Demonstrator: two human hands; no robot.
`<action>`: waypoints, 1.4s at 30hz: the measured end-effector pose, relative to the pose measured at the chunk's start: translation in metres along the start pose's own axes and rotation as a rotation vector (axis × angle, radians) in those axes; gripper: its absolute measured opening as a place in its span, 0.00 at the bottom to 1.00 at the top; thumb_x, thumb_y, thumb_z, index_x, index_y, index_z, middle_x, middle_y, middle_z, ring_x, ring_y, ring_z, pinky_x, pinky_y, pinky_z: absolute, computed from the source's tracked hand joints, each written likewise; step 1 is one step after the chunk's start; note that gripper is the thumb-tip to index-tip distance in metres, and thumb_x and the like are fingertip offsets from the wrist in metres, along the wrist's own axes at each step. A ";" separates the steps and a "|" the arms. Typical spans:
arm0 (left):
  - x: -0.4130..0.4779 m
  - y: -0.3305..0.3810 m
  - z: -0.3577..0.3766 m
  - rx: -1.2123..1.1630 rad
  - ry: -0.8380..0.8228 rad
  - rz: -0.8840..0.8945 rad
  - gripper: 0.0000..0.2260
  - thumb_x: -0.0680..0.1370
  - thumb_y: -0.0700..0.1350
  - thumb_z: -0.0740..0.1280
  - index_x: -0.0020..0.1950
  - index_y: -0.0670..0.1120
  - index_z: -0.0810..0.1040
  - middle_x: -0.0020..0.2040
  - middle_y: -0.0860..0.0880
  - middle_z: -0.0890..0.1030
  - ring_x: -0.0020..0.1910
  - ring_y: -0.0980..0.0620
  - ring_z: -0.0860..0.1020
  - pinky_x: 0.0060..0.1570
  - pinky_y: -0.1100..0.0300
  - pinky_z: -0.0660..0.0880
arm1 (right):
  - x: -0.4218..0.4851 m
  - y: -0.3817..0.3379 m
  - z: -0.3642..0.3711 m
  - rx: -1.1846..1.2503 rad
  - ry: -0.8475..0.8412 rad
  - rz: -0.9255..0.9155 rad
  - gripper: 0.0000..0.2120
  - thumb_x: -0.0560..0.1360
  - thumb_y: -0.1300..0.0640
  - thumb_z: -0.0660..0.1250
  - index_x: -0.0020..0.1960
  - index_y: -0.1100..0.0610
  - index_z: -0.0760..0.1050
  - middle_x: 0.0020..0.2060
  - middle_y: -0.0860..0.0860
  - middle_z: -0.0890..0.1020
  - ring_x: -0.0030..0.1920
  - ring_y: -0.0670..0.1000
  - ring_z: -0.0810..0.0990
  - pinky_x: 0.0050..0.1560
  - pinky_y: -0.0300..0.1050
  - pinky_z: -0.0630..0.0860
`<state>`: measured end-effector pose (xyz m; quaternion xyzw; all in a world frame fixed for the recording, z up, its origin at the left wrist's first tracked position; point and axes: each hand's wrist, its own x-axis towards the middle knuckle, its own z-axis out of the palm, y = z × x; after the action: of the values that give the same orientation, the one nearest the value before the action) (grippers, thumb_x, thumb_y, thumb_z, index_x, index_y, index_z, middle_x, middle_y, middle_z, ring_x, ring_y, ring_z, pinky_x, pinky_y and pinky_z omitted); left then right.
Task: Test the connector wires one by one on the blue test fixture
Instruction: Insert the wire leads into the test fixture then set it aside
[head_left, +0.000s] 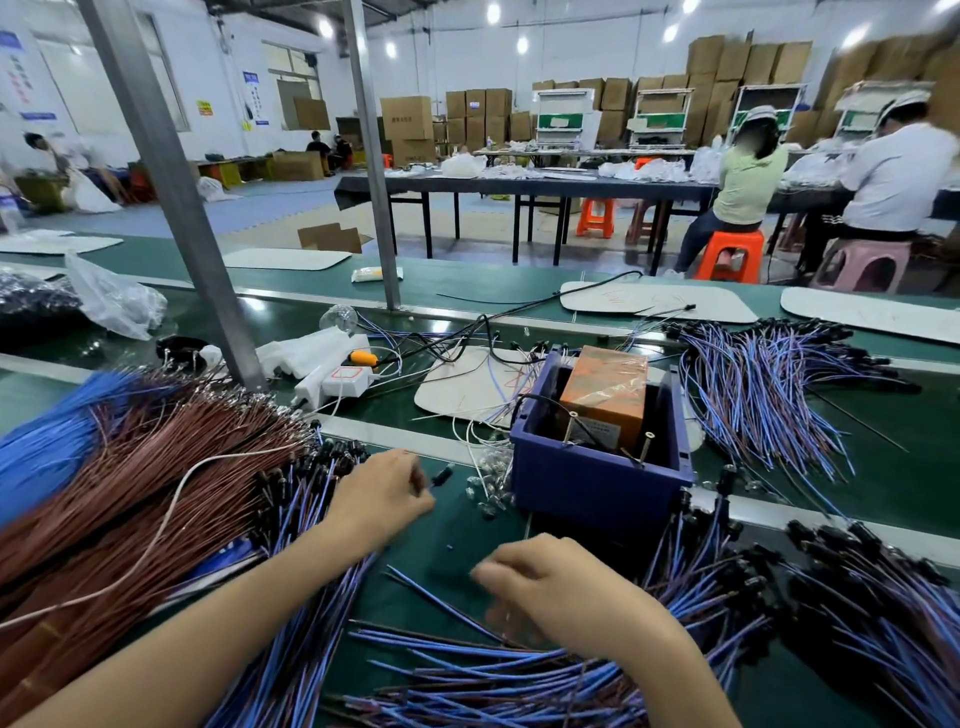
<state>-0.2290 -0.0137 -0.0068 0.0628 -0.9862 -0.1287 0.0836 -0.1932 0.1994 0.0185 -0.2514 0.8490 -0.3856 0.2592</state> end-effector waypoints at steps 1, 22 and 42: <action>-0.005 0.012 -0.008 -0.190 0.040 0.074 0.02 0.72 0.43 0.69 0.40 0.49 0.77 0.42 0.50 0.79 0.44 0.51 0.78 0.47 0.56 0.75 | 0.002 -0.005 0.002 0.192 -0.018 0.036 0.16 0.82 0.49 0.58 0.54 0.57 0.80 0.39 0.53 0.85 0.35 0.48 0.80 0.38 0.41 0.78; -0.065 0.053 -0.006 0.177 -0.023 1.054 0.07 0.74 0.40 0.65 0.49 0.48 0.80 0.46 0.53 0.80 0.48 0.53 0.78 0.64 0.53 0.70 | -0.040 0.009 -0.068 1.541 0.916 -0.274 0.20 0.83 0.49 0.53 0.38 0.56 0.75 0.22 0.46 0.60 0.20 0.44 0.57 0.20 0.35 0.57; -0.051 0.147 -0.034 -1.708 0.112 0.193 0.11 0.73 0.47 0.64 0.49 0.43 0.82 0.41 0.47 0.85 0.35 0.55 0.81 0.38 0.67 0.77 | -0.022 0.004 -0.040 0.580 0.922 -0.309 0.14 0.79 0.58 0.64 0.35 0.54 0.77 0.22 0.45 0.73 0.25 0.41 0.69 0.28 0.32 0.67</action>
<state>-0.1879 0.1263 0.0567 -0.0995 -0.5470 -0.8155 0.1612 -0.2033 0.2365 0.0440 -0.0967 0.6870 -0.7066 -0.1393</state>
